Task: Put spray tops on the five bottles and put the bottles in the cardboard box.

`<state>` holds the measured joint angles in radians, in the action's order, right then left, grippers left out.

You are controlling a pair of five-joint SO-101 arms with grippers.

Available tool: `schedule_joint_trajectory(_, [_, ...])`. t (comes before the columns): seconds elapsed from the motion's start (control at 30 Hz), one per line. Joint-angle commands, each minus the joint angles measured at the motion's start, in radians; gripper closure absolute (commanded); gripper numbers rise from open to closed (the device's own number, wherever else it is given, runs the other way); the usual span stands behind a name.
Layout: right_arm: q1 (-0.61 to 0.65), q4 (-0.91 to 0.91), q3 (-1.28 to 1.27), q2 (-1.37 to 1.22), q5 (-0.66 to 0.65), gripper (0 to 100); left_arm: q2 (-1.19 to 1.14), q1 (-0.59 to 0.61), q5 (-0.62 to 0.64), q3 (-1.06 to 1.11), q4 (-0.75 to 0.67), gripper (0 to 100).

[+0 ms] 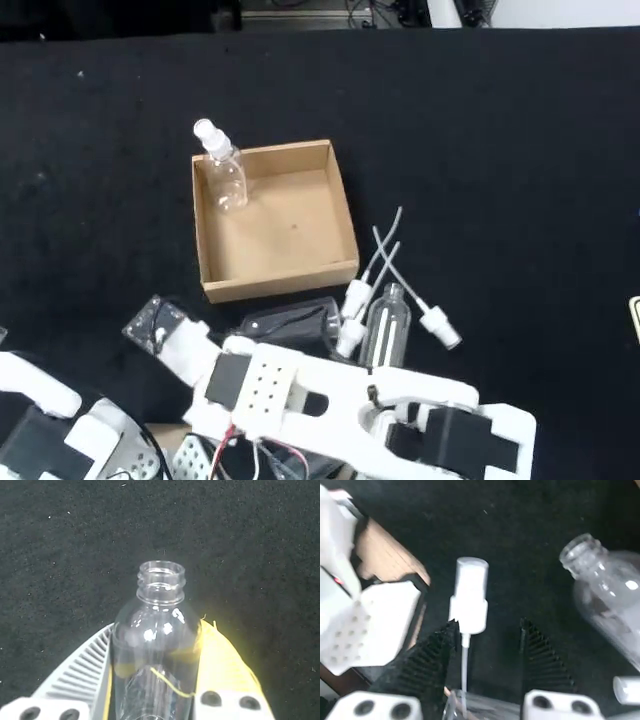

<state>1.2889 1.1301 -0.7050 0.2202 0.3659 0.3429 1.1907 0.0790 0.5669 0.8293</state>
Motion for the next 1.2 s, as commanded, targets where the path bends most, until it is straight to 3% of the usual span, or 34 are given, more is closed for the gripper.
schedule_joint_trajectory(0.0, [0.037, -0.089, 0.061, -0.041, 0.014, 82.9, 0.014, 0.021, 0.005, -0.061, 0.005, 97])
schedule_joint_trajectory(0.4, [0.035, -0.143, 0.058, -0.245, 0.011, 83.5, 0.014, 0.056, 0.002, -0.065, 0.002, 97])
schedule_joint_trajectory(0.53, [0.008, -0.152, 0.074, -0.232, -0.009, 99.0, 0.014, 0.056, 0.005, -0.062, 0.002, 97])
schedule_joint_trajectory(0.63, [-0.038, -0.130, 0.076, -0.193, -0.083, 98.2, 0.014, 0.056, 0.002, -0.062, 0.003, 97])
schedule_joint_trajectory(0.93, [-0.184, -0.015, 0.081, 0.205, -0.265, 98.8, 0.015, 0.042, 0.005, -0.061, 0.006, 97])
schedule_joint_trajectory(1.17, [-0.381, 0.015, 0.093, 0.587, -0.293, 98.6, 0.063, -0.053, 0.008, -0.036, 0.114, 97])
